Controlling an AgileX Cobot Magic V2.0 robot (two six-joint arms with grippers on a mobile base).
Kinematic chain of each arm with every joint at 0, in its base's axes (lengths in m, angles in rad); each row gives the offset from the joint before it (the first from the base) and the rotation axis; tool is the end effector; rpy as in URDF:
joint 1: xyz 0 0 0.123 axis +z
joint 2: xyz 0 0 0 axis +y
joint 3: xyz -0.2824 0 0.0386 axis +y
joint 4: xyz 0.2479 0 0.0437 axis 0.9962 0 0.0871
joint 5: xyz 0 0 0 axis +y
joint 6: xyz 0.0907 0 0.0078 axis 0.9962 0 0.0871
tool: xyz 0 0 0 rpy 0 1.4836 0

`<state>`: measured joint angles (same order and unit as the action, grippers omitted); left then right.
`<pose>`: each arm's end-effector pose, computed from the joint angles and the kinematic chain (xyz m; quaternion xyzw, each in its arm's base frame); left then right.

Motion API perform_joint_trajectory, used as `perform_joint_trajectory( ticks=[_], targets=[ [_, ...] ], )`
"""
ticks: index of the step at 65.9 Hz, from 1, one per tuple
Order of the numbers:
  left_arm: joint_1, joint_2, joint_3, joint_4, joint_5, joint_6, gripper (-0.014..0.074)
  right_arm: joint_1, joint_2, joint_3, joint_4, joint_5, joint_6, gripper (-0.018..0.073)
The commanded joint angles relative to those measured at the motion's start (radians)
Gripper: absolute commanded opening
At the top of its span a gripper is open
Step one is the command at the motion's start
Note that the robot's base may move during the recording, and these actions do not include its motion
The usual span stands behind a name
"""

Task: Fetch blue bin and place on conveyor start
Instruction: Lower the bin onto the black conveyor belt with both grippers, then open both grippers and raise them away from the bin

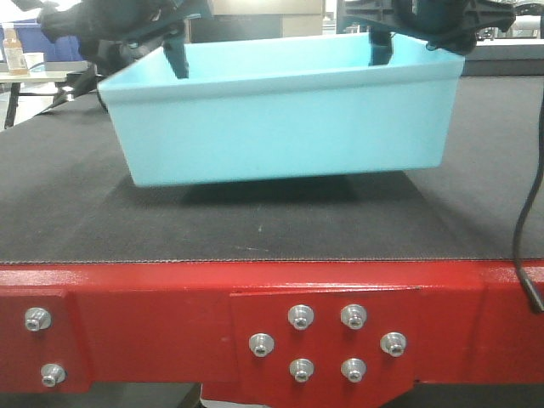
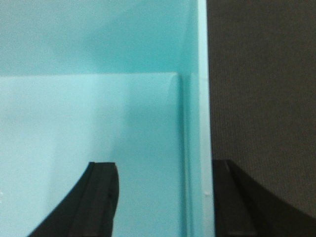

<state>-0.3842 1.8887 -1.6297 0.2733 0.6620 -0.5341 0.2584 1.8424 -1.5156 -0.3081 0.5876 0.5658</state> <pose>0.4110 -0.1498 0.2925 0.0007 0.9268 -0.0534 0.3717 0.4137 0.0935 0.2817 0.0539 0.9233 0.0287 0.3793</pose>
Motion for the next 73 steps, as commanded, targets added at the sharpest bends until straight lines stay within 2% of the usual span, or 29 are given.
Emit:
perform_joint_trajectory(
  ticks=[1,7,16,23,30,38,47,49,54,61,66,73],
  targets=[
    [-0.007,-0.010,-0.010,0.006,0.001,-0.001,0.0388,0.002,-0.010,-0.011,0.001,-0.011,-0.011,0.0276],
    [-0.007,-0.020,-0.011,0.031,0.016,-0.002,0.0393,0.002,-0.021,-0.011,-0.003,-0.013,-0.011,0.0276],
    [-0.002,-0.047,-0.011,0.082,0.016,-0.050,0.0391,0.002,-0.049,-0.011,-0.033,-0.009,-0.011,0.0276],
    [0.002,-0.071,-0.011,0.080,0.024,-0.052,0.0385,0.002,-0.076,-0.011,-0.048,-0.007,-0.011,0.0276],
    [0.000,-0.102,-0.011,0.073,0.026,-0.052,0.0333,0.002,-0.112,-0.011,-0.051,0.006,-0.011,0.0258],
    [0.000,-0.152,-0.011,0.051,0.031,-0.052,0.0142,0.006,-0.164,-0.011,-0.051,0.040,-0.036,0.0112],
    [0.000,-0.204,-0.010,0.046,0.055,-0.052,-0.0111,0.006,-0.217,-0.009,-0.051,0.085,-0.053,-0.0128],
    [0.000,-0.213,-0.007,0.044,0.058,-0.052,-0.0111,0.006,-0.229,-0.004,-0.051,0.098,-0.068,-0.0167],
    [0.000,-0.231,0.014,0.039,0.058,-0.052,-0.0111,0.006,-0.260,0.029,-0.051,0.099,-0.114,-0.0166],
    [0.000,-0.265,0.078,-0.009,0.031,-0.045,-0.0111,0.006,-0.325,0.129,-0.051,0.040,-0.137,-0.0166],
    [0.000,-0.304,0.162,-0.048,-0.035,-0.041,-0.0111,0.006,-0.374,0.212,-0.051,-0.032,-0.137,-0.0166],
    [0.000,-0.363,0.291,-0.058,-0.147,-0.041,-0.0111,0.006,-0.458,0.332,-0.051,-0.162,-0.137,-0.0166]
  ],
)
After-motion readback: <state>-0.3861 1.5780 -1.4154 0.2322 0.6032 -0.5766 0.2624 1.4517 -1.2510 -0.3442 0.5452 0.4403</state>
